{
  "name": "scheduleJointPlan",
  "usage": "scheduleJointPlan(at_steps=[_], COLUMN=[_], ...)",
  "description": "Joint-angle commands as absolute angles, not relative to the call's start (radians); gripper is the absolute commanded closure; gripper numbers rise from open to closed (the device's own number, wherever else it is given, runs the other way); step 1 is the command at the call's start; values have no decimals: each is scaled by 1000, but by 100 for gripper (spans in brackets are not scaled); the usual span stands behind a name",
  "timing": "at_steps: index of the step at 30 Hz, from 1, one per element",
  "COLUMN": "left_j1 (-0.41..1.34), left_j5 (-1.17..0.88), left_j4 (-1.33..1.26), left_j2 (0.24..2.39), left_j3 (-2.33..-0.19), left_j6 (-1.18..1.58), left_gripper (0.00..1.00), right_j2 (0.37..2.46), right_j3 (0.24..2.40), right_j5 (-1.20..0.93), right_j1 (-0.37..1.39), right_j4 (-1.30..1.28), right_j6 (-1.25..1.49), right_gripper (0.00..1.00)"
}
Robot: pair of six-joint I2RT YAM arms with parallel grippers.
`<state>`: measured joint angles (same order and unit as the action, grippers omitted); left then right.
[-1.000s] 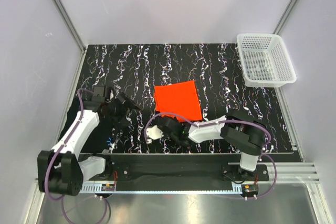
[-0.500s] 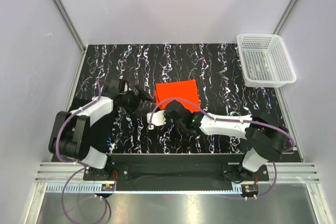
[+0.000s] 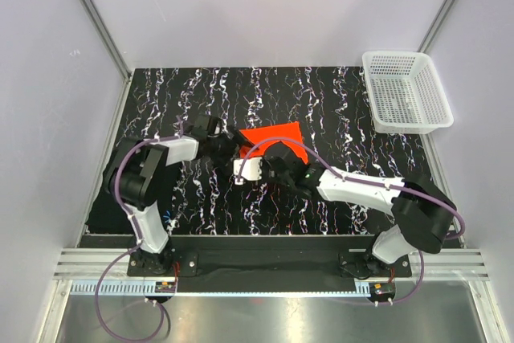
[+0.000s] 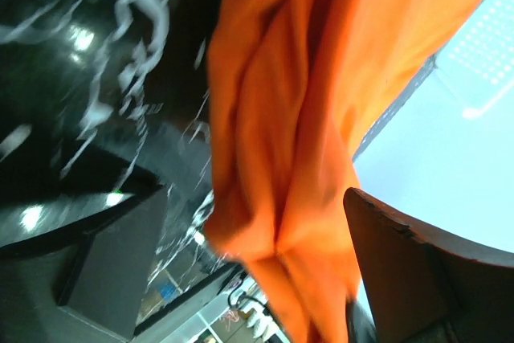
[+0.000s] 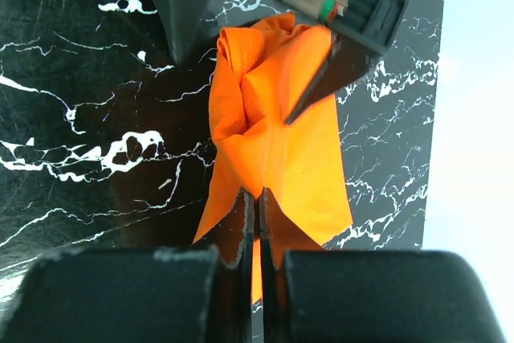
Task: Fold and stack the t-shirts
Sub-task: Neatly place the folded tshirt to the corner
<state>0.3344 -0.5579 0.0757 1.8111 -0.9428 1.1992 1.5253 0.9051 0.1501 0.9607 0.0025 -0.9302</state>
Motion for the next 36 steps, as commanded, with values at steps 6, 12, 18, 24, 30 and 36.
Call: scheduleJointPlan(at_steps=[6,12,18,24,30,36], left_j1=[361,356,356,354,345,232], left_j5=[-503,-537,-428,-260,33,167], left_j4=[-50,-257,-94,116,374,584], left_j2=[1924,1918,1786,1562,1352,1275], left_j3=[-1042,-993,-957,-916,-963,-1079], left_j6=[1259,1266,1054,922,933,954], left_gripper=[16,88,100,100,100,100], right_j2=[1463,1396,1198,1017,897,916], right_j3=[923,919,903,940,927,963], right_j5=[91,136,296,385,341,239], right_j1=[945,945,945,945,945,945], right_j4=[17,-41,-217,-484,-535,-538], right_j6=[-865,-698,-444,-169,-101,-101], right_gripper=[100,52,1,0,0,0])
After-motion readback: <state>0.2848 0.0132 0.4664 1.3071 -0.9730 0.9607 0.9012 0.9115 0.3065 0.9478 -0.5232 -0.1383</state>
